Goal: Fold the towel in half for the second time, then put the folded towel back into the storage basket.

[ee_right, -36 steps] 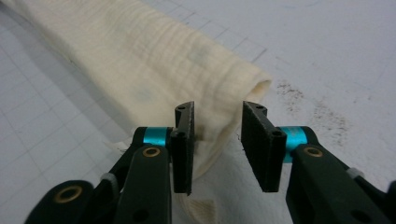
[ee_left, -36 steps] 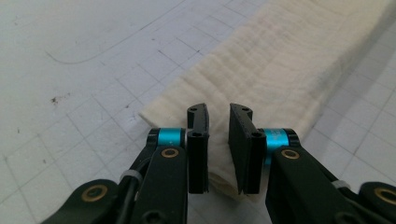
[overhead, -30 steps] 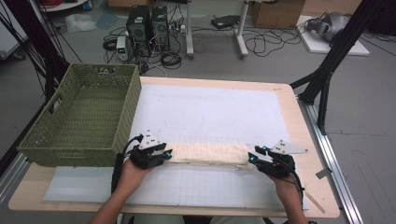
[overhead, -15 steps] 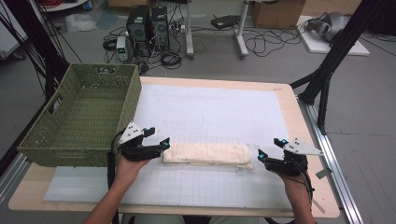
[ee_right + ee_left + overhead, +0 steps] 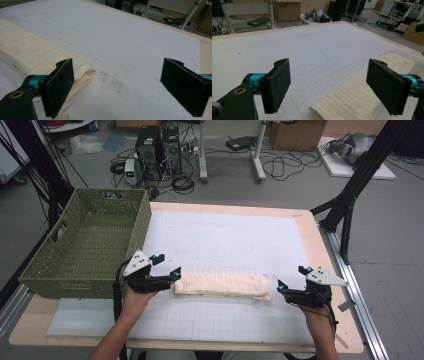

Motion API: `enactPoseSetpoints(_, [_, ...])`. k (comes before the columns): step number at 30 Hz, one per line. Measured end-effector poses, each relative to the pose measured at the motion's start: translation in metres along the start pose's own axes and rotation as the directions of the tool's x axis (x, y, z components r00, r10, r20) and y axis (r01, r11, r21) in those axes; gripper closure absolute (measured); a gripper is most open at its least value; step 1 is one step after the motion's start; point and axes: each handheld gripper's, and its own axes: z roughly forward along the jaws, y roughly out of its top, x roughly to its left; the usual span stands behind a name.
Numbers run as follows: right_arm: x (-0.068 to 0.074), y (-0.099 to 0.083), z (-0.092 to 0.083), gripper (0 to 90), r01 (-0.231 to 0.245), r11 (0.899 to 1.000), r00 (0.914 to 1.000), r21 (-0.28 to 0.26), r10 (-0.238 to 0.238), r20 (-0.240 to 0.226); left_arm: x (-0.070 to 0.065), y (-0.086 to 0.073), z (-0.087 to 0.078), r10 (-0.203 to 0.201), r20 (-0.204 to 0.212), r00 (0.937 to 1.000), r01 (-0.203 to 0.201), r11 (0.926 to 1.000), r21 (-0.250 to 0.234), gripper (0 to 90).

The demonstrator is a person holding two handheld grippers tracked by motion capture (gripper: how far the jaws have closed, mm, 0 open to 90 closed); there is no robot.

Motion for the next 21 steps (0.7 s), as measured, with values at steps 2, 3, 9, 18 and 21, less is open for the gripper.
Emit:
enactPoseSetpoints(2, [0.0,0.0003,0.0007,11.1,0.009,1.0,1.0,0.001,-0.009,0.0,0.0001,-0.0009,0.0007,-0.007,-0.001,1.0,0.007,0.9999,0.008,20.0])
enactPoseSetpoints(3, [0.0002,0.0001,0.0018,11.1,0.012,1.0,0.9999,0.005,-0.012,-0.001,0.0003,-0.0012,0.0007,-0.008,-0.004,1.0,0.008,0.9999,0.011,20.0])
enactPoseSetpoints(9, [0.0029,-0.0002,0.004,11.1,0.023,1.0,0.9997,0.015,-0.023,0.0,0.0023,-0.0024,-0.0001,-0.016,-0.016,0.9997,0.016,0.9996,0.023,19.8])
enactPoseSetpoints(18, [0.0009,-0.0013,0.0029,11.1,0.017,1.0,0.9999,0.002,-0.017,0.002,0.0037,-0.0043,0.0037,-0.022,-0.027,0.9994,0.023,0.9985,0.05,20.8])
enactPoseSetpoints(21, [0.0008,-0.0019,0.0029,11.1,0.013,1.0,0.9999,0.004,-0.013,0.003,0.004,-0.0049,0.0057,-0.025,-0.018,0.9995,0.026,0.9976,0.064,21.8])
